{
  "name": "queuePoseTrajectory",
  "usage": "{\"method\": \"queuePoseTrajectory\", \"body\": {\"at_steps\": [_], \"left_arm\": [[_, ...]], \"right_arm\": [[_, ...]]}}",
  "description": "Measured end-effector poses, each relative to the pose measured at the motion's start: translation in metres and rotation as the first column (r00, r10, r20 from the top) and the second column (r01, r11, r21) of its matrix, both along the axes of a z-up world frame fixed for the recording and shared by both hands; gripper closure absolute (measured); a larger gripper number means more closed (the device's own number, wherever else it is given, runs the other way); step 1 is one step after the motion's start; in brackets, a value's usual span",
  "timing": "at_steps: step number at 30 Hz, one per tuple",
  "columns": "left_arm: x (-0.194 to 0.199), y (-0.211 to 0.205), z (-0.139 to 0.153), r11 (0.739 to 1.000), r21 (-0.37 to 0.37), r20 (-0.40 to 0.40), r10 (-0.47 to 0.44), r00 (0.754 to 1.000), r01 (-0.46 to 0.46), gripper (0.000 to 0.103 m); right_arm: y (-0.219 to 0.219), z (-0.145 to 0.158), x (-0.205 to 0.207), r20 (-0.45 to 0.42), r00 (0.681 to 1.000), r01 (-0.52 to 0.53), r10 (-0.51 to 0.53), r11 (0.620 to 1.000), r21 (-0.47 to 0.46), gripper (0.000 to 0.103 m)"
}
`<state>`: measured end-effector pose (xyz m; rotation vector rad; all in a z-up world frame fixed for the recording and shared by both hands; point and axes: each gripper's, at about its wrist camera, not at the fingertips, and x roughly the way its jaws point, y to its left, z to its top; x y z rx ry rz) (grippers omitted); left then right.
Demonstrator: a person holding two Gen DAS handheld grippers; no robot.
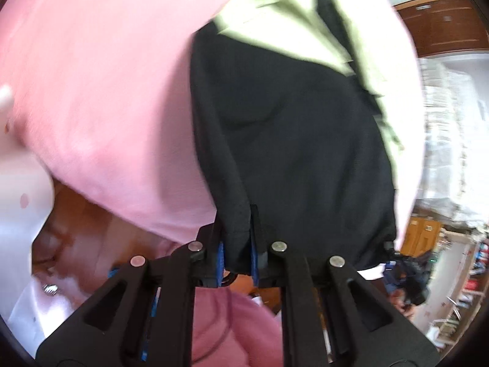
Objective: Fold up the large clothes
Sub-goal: 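Grasp the black hem with both tools, then lift the hem with both tools and fold it over toward the hood, release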
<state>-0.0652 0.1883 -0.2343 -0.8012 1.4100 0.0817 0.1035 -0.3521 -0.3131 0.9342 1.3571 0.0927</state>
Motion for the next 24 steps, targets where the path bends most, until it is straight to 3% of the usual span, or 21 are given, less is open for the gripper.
{"method": "queuePoseTrajectory", "body": {"at_steps": [3,6,10,15,18,24], "left_arm": [[0.022,-0.007,0.034,0.999,-0.044,0.080,-0.002,0.997,0.006,0.094],[0.045,-0.003,0.061,0.983,-0.181,0.149,0.009,0.989,0.019,0.094],[0.082,0.003,0.095,0.964,-0.262,0.237,0.015,0.971,0.049,0.094],[0.124,0.021,0.135,0.941,-0.337,0.308,0.072,0.949,0.038,0.094],[0.149,0.031,0.155,0.923,-0.383,0.362,0.131,0.923,0.019,0.094],[0.203,0.054,0.174,0.914,-0.404,0.394,0.219,0.893,-0.046,0.094]], "right_arm": [[0.000,0.016,0.003,0.023,0.998,0.062,-0.063,0.997,0.051,0.081],[0.003,0.037,0.009,0.042,0.988,0.143,-0.149,0.984,0.110,0.081],[0.013,0.064,0.027,0.029,0.972,0.224,-0.234,0.953,0.203,0.081],[0.008,0.109,0.061,0.132,0.954,0.228,-0.271,0.934,0.274,0.081],[-0.003,0.134,0.080,0.193,0.939,0.219,-0.284,0.929,0.299,0.082],[-0.019,0.171,0.140,0.297,0.919,0.179,-0.258,0.946,0.269,0.082]]}}
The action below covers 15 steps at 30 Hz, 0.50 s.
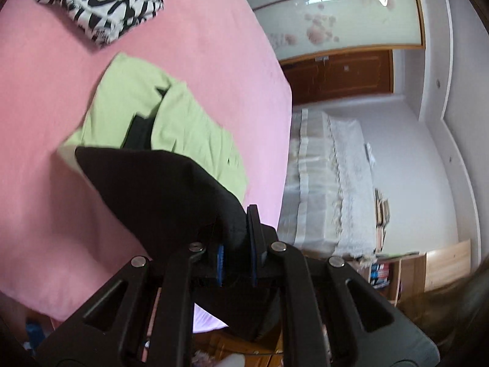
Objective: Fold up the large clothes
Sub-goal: 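Lift the hem with both tools and fold it over toward the hood, release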
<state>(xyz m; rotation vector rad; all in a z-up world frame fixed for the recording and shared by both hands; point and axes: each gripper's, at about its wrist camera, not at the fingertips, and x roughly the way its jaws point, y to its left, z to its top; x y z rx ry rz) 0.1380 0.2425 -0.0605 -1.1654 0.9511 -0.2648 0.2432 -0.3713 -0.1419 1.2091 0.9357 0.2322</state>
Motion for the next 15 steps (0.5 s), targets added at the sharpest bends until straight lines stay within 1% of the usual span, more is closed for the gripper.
{"method": "queuePoseTrajectory", "body": {"at_steps": [2,5,7,8,10,13,15], "left_arm": [[0.013,0.007,0.004,0.999,-0.013,0.000,0.040,0.999,-0.040,0.094],[0.037,0.019,0.013,0.994,0.031,0.009,0.101,0.995,-0.101,0.094],[0.048,0.027,0.017,0.991,0.039,0.020,0.128,0.992,-0.129,0.094],[0.055,0.029,0.018,0.989,0.048,0.028,0.142,0.990,-0.143,0.094],[0.073,0.035,0.018,0.983,0.082,0.036,0.161,0.986,-0.163,0.094],[0.102,0.044,0.010,0.977,0.100,0.031,0.188,0.982,-0.190,0.094],[0.124,0.049,-0.002,0.970,0.135,0.015,0.203,0.979,-0.203,0.094]], "right_arm": [[-0.005,0.006,0.022,0.010,1.000,-0.011,0.011,1.000,-0.005,0.082],[-0.011,0.007,0.049,0.016,1.000,-0.015,0.015,1.000,-0.004,0.082],[-0.013,0.007,0.076,0.025,0.999,-0.021,0.021,1.000,0.005,0.082],[-0.011,0.005,0.083,0.032,0.999,-0.022,0.021,1.000,0.003,0.082],[-0.012,0.005,0.112,0.040,0.999,-0.024,0.025,0.999,-0.020,0.082],[-0.012,-0.002,0.154,0.036,0.999,-0.026,0.027,0.999,-0.023,0.082],[-0.010,-0.012,0.184,0.032,0.999,-0.038,0.039,0.999,-0.035,0.082]]}}
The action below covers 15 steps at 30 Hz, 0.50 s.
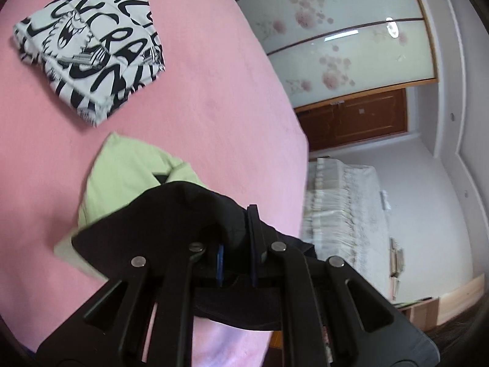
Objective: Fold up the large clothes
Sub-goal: 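Lift the hem with both tools and fold it over toward the hood, release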
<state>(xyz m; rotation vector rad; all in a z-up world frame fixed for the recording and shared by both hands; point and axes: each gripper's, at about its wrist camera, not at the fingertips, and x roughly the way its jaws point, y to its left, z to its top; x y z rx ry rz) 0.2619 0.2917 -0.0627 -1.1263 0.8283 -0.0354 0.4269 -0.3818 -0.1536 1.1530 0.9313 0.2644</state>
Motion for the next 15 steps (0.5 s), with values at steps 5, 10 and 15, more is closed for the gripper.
{"method": "queuePoseTrajectory", "body": {"at_steps": [5,10,15], "left_arm": [[0.052,0.015,-0.042,0.998,0.046,-0.075,0.038,0.996,-0.035,0.094],[0.107,0.021,-0.095,0.993,0.119,-0.173,0.010,0.985,0.011,0.094],[0.152,0.028,-0.144,0.984,0.170,-0.275,-0.004,0.961,0.053,0.094]], "right_arm": [[0.015,-0.042,0.068,-0.020,0.999,-0.047,0.047,0.998,-0.039,0.082],[0.032,-0.098,0.124,-0.110,0.990,-0.103,0.090,0.988,-0.117,0.082],[0.042,-0.140,0.163,-0.190,0.974,-0.168,0.123,0.955,-0.243,0.082]]}}
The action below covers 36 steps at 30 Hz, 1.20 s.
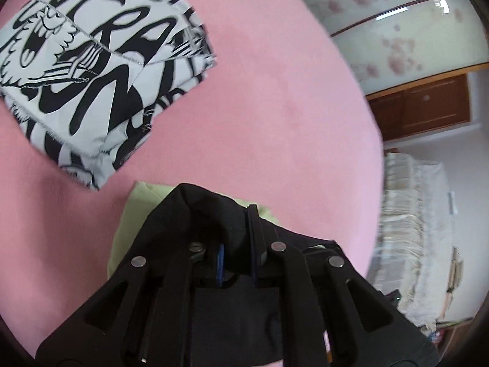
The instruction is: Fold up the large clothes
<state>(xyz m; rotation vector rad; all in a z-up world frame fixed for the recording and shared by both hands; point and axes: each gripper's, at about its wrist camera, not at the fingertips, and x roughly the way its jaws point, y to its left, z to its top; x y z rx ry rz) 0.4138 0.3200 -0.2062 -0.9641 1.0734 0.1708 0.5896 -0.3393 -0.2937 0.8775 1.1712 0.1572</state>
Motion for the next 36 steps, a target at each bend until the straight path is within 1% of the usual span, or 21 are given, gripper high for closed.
{"method": "queuePoseTrajectory", "body": {"at_steps": [2,4,5,6,7,9,10,12,13,15,16,17,19,20,22,24,28,29,31,34,36], "left_arm": [[0.018,0.003,-0.020,1.000,0.008,-0.047,-0.007,0.999,0.008,0.094],[0.032,0.004,-0.037,0.999,0.020,-0.088,-0.029,0.996,0.031,0.094],[0.043,0.002,-0.046,0.997,0.031,-0.116,-0.063,0.991,0.067,0.094],[0.049,0.000,-0.051,0.995,0.043,-0.133,-0.084,0.988,0.090,0.094],[0.057,-0.004,-0.054,0.989,0.068,-0.155,-0.121,0.980,0.133,0.093],[0.064,-0.011,-0.055,0.974,0.117,-0.180,-0.172,0.969,0.194,0.092],[0.066,-0.015,-0.053,0.965,0.138,-0.187,-0.198,0.962,0.225,0.088],[0.066,-0.019,-0.049,0.952,0.150,-0.185,-0.238,0.953,0.267,0.086],[0.065,-0.018,-0.047,0.952,0.147,-0.185,-0.240,0.953,0.269,0.085],[0.061,-0.015,-0.044,0.952,0.155,-0.196,-0.231,0.953,0.262,0.078],[0.059,-0.013,-0.041,0.951,0.166,-0.197,-0.227,0.954,0.261,0.070],[0.056,-0.011,-0.038,0.949,0.182,-0.197,-0.221,0.955,0.257,0.058],[0.046,-0.009,-0.028,0.939,0.236,-0.181,-0.210,0.961,0.250,0.042],[0.041,-0.009,-0.026,0.935,0.249,-0.177,-0.212,0.961,0.253,0.040],[0.035,-0.009,-0.027,0.931,0.254,-0.188,-0.220,0.957,0.264,0.039],[0.024,-0.010,-0.030,0.926,0.264,-0.202,-0.221,0.954,0.270,0.039],[-0.004,-0.006,-0.044,0.931,0.243,-0.241,-0.213,0.947,0.272,0.039],[-0.017,-0.010,-0.049,0.929,0.244,-0.264,-0.212,0.941,0.277,0.039],[-0.034,-0.018,-0.057,0.921,0.248,-0.277,-0.230,0.933,0.301,0.039],[-0.068,-0.033,-0.077,0.893,0.256,-0.346,-0.273,0.897,0.371,0.039],[-0.086,-0.039,-0.091,0.887,0.244,-0.378,-0.284,0.881,0.391,0.039]], "right_arm": [[0.002,-0.014,0.011,-0.023,1.000,-0.011,0.010,1.000,-0.017,0.081],[0.005,-0.026,0.021,-0.061,0.998,-0.036,0.031,0.997,-0.074,0.080],[0.006,-0.030,0.025,-0.081,0.996,-0.047,0.039,0.994,-0.096,0.079],[0.006,-0.034,0.029,-0.096,0.994,-0.060,0.049,0.991,-0.116,0.074],[0.008,-0.034,0.032,-0.099,0.993,-0.076,0.063,0.987,-0.140,0.073],[0.011,-0.030,0.035,-0.086,0.991,-0.114,0.099,0.973,-0.200,0.059],[0.012,-0.025,0.036,-0.077,0.990,-0.134,0.119,0.962,-0.239,0.055],[0.014,-0.017,0.036,-0.055,0.989,-0.150,0.140,0.947,-0.284,0.037],[0.014,-0.011,0.034,-0.034,0.988,-0.156,0.153,0.940,-0.303,0.036],[0.017,0.002,0.029,-0.024,0.984,-0.174,0.176,0.930,-0.324,0.034],[0.019,0.007,0.025,-0.017,0.981,-0.187,0.192,0.926,-0.328,0.033],[0.020,0.011,0.022,-0.009,0.979,-0.194,0.203,0.923,-0.333,0.030],[0.023,0.018,0.013,0.003,0.974,-0.212,0.228,0.909,-0.358,0.024],[0.027,0.021,0.005,0.004,0.970,-0.225,0.244,0.901,-0.371,0.022],[0.032,0.020,-0.001,-0.004,0.963,-0.249,0.271,0.879,-0.406,0.022],[0.034,0.013,-0.011,-0.041,0.958,-0.271,0.282,0.856,-0.441,0.022],[0.034,-0.004,-0.039,-0.125,0.941,-0.338,0.315,0.837,-0.430,0.022],[0.031,-0.008,-0.047,-0.131,0.938,-0.346,0.322,0.835,-0.427,0.022],[0.030,-0.010,-0.070,-0.130,0.934,-0.356,0.333,0.834,-0.422,0.022],[0.023,-0.020,-0.107,-0.166,0.929,-0.371,0.332,0.824,-0.429,0.022],[0.024,-0.027,-0.130,-0.186,0.920,-0.392,0.345,0.812,-0.432,0.022]]}}
